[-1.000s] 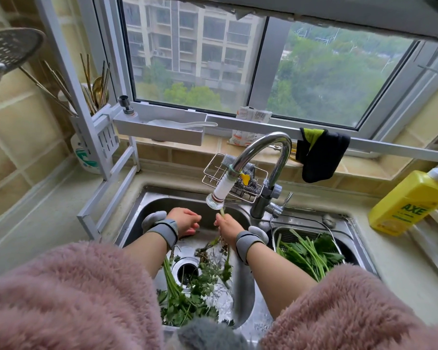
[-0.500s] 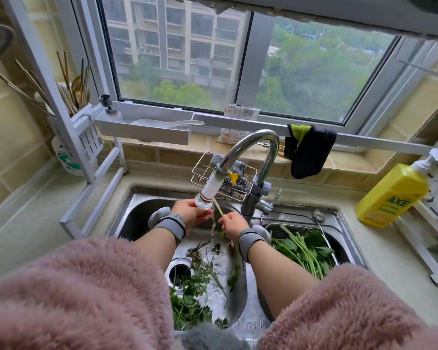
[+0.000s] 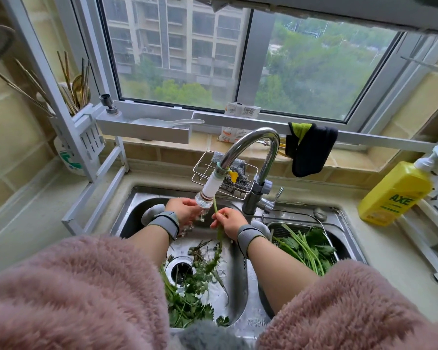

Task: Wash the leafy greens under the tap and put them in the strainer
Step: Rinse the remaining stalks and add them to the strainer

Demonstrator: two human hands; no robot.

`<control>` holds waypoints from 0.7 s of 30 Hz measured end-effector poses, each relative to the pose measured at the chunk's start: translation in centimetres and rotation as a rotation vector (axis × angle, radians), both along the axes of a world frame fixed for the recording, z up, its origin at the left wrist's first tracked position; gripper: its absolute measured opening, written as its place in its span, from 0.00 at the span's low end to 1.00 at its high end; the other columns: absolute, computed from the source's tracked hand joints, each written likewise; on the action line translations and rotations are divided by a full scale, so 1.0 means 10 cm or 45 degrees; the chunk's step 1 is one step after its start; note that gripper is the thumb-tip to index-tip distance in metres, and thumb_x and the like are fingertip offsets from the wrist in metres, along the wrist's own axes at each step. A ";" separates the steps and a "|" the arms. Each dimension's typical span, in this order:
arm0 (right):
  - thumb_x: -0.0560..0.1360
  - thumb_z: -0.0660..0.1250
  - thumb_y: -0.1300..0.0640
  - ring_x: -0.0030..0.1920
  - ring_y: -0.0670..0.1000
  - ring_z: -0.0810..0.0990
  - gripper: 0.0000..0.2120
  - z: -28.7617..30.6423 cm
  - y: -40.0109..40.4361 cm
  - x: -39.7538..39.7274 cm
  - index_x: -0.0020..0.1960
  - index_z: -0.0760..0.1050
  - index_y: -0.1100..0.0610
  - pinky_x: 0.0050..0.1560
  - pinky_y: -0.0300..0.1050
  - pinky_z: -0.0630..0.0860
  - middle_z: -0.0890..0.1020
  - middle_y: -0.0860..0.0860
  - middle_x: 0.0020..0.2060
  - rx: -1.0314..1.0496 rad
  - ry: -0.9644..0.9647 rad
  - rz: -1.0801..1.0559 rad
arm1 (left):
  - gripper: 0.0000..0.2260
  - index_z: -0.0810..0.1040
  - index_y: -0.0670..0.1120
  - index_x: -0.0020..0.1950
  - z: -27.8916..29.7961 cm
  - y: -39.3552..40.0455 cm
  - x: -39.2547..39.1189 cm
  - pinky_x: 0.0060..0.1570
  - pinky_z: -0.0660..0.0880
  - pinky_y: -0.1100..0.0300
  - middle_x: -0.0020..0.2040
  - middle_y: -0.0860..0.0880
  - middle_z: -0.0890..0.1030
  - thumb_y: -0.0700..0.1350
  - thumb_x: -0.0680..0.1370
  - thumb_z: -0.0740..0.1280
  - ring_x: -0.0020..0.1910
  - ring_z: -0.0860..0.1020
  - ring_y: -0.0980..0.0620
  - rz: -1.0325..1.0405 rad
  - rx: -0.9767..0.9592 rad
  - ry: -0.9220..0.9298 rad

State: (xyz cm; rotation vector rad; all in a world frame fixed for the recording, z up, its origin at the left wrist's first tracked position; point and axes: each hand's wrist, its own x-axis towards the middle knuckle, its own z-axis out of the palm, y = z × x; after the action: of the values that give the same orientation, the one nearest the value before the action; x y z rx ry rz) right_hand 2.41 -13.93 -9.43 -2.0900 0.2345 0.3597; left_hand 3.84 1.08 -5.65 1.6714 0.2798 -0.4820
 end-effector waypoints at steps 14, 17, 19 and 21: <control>0.77 0.63 0.66 0.34 0.47 0.79 0.11 0.18 0.14 0.07 0.39 0.67 0.55 0.39 0.38 0.80 0.81 0.53 0.36 0.230 -0.043 -0.039 | 0.10 0.74 0.42 0.34 0.01 0.11 -0.05 0.30 0.69 0.65 0.30 0.45 0.75 0.33 0.72 0.71 0.28 0.71 0.53 -0.011 0.209 -0.070; 0.77 0.62 0.67 0.26 0.39 0.79 0.11 0.21 0.17 0.06 0.39 0.66 0.56 0.28 0.30 0.76 0.82 0.63 0.46 0.240 -0.045 -0.059 | 0.10 0.74 0.41 0.34 0.01 0.13 -0.07 0.29 0.70 0.65 0.31 0.45 0.75 0.31 0.72 0.70 0.29 0.72 0.52 -0.015 0.180 -0.043; 0.78 0.61 0.67 0.22 0.36 0.76 0.08 0.22 0.17 0.04 0.42 0.68 0.59 0.24 0.27 0.72 0.82 0.62 0.43 0.208 -0.031 -0.051 | 0.09 0.74 0.41 0.35 0.02 0.13 -0.10 0.24 0.70 0.67 0.30 0.44 0.75 0.31 0.71 0.70 0.27 0.71 0.52 -0.015 0.172 -0.028; 0.78 0.61 0.67 0.22 0.37 0.76 0.03 0.21 0.18 0.03 0.48 0.69 0.61 0.24 0.27 0.72 0.80 0.57 0.37 0.146 -0.008 -0.044 | 0.09 0.75 0.41 0.34 0.02 0.14 -0.13 0.22 0.68 0.67 0.28 0.45 0.74 0.31 0.71 0.71 0.26 0.69 0.52 -0.032 0.179 -0.010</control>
State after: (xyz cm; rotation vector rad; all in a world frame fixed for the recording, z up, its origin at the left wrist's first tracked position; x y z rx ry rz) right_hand 2.67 -12.15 -7.29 -1.9720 0.2408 0.3382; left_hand 2.53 2.50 -5.49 1.8152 0.2924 -0.4838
